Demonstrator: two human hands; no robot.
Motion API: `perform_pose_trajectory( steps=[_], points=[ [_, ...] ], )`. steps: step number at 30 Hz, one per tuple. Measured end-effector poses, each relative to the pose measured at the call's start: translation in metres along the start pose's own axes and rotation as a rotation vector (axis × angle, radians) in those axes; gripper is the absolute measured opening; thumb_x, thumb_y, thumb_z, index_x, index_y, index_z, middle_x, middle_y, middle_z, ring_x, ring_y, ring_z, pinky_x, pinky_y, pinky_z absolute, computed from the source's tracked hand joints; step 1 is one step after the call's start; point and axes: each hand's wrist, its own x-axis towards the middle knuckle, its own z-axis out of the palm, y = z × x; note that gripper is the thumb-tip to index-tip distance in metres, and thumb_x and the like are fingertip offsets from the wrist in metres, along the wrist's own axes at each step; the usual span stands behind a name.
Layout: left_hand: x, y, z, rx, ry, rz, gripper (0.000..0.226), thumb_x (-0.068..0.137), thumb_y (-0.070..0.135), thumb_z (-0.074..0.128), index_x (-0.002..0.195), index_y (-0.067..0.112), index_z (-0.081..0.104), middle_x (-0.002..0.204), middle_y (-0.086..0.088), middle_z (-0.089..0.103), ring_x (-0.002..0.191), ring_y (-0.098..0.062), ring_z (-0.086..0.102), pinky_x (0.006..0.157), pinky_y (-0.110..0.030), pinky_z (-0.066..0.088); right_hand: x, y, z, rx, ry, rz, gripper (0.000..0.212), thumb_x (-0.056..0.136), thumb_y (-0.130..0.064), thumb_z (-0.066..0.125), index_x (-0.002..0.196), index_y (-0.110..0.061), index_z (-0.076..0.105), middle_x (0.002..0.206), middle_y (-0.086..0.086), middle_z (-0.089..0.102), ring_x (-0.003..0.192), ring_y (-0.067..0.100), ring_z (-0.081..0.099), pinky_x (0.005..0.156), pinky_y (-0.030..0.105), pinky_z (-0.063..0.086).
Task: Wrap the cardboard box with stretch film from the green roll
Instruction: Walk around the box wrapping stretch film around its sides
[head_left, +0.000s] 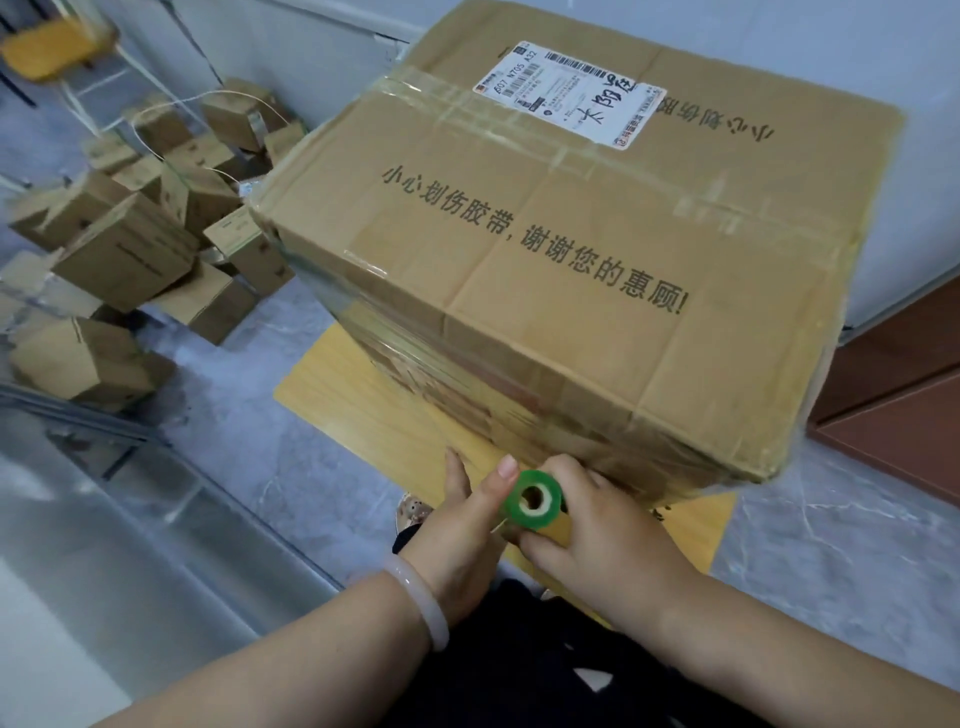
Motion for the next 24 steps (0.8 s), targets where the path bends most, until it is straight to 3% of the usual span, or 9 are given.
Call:
perform_pose_trajectory(
  steps=[3, 5, 8, 9, 11, 13, 16, 21, 24],
  points=[
    [-0.006, -0.011, 0.000, -0.019, -0.052, -0.033, 0.150, 0.047, 0.051, 0.095, 0.160, 0.028, -0.001, 0.152, -0.022, 0.045, 0.135, -0.034, 0.051, 0.113, -0.049, 0.040, -0.001, 0.001, -0.001, -0.016, -0.013, 0.005, 0.041, 0.078, -0.056, 0.063, 0.095, -0.029, 0.037, 0.099, -0.006, 0.054, 0.094, 0.021, 0.057, 0.071, 0.035, 0.046],
    [-0.008, -0.014, 0.001, -0.019, -0.036, -0.027, 0.139, 0.051, 0.042, 0.085, 0.160, 0.029, 0.000, 0.140, -0.016, 0.057, 0.120, -0.027, 0.064, 0.095, -0.040, 0.054, -0.004, 0.002, 0.000, -0.011, -0.029, -0.003, 0.043, 0.079, -0.053, 0.064, 0.102, -0.030, 0.037, 0.105, -0.005, 0.053, 0.097, 0.021, 0.057, 0.073, 0.035, 0.046],
    [-0.014, -0.014, 0.003, 0.017, -0.026, -0.036, 0.134, 0.049, 0.041, 0.079, 0.160, 0.026, 0.007, 0.122, -0.012, 0.063, 0.090, -0.016, 0.070, 0.069, -0.030, 0.055, -0.012, 0.008, -0.001, -0.009, -0.075, -0.067, 0.054, 0.081, -0.043, 0.064, 0.127, -0.039, 0.035, 0.129, -0.013, 0.042, 0.117, 0.012, 0.048, 0.088, 0.029, 0.045],
    [-0.017, -0.015, 0.004, 0.028, -0.026, -0.040, 0.134, 0.048, 0.040, 0.079, 0.160, 0.026, 0.007, 0.123, -0.012, 0.064, 0.092, -0.016, 0.070, 0.069, -0.030, 0.054, -0.015, 0.010, -0.002, 0.004, -0.087, -0.086, 0.058, 0.081, -0.039, 0.063, 0.132, -0.042, 0.034, 0.134, -0.017, 0.037, 0.122, 0.008, 0.044, 0.092, 0.026, 0.043],
    [-0.022, -0.016, 0.010, 0.047, -0.033, -0.051, 0.137, 0.045, 0.038, 0.078, 0.160, 0.032, 0.004, 0.130, -0.010, 0.061, 0.118, -0.019, 0.063, 0.076, -0.032, 0.052, -0.019, 0.013, -0.005, 0.043, -0.086, -0.104, 0.058, 0.081, -0.036, 0.062, 0.132, -0.041, 0.036, 0.141, -0.022, 0.031, 0.128, 0.003, 0.039, 0.099, 0.024, 0.040],
    [-0.022, -0.019, 0.014, 0.063, -0.040, -0.068, 0.141, 0.043, 0.035, 0.077, 0.159, 0.040, -0.002, 0.144, -0.011, 0.052, 0.136, -0.027, 0.050, 0.090, -0.035, 0.050, -0.023, 0.018, -0.007, 0.075, -0.081, -0.096, 0.052, 0.080, -0.034, 0.063, 0.124, -0.039, 0.038, 0.144, -0.021, 0.036, 0.130, 0.004, 0.040, 0.099, 0.026, 0.040],
    [-0.020, -0.019, 0.019, 0.115, -0.056, -0.101, 0.142, 0.045, 0.035, 0.080, 0.159, 0.035, -0.004, 0.149, -0.016, 0.049, 0.134, -0.031, 0.052, 0.112, -0.044, 0.041, -0.028, 0.025, -0.007, 0.071, -0.058, -0.046, 0.046, 0.077, -0.038, 0.062, 0.115, -0.045, 0.035, 0.123, -0.014, 0.057, 0.112, 0.012, 0.056, 0.086, 0.032, 0.047],
    [-0.016, -0.018, 0.033, 0.129, -0.081, -0.149, 0.143, 0.055, 0.023, 0.078, 0.153, 0.038, -0.024, 0.146, -0.015, 0.049, 0.124, -0.025, 0.059, 0.084, -0.031, 0.053, -0.036, 0.033, -0.012, -0.017, -0.058, -0.035, 0.067, 0.082, -0.048, 0.061, 0.139, -0.053, 0.025, 0.133, -0.025, 0.042, 0.119, -0.001, 0.045, 0.089, 0.011, 0.038],
    [-0.013, -0.021, 0.039, 0.102, -0.090, -0.139, 0.149, 0.054, 0.020, 0.084, 0.150, 0.046, -0.027, 0.145, -0.016, 0.051, 0.119, -0.024, 0.062, 0.090, -0.036, 0.053, -0.046, 0.041, -0.011, -0.021, -0.005, 0.016, 0.054, 0.076, -0.058, 0.055, 0.127, -0.046, 0.041, 0.123, -0.025, 0.048, 0.115, -0.001, 0.047, 0.091, 0.016, 0.041]
  ],
)
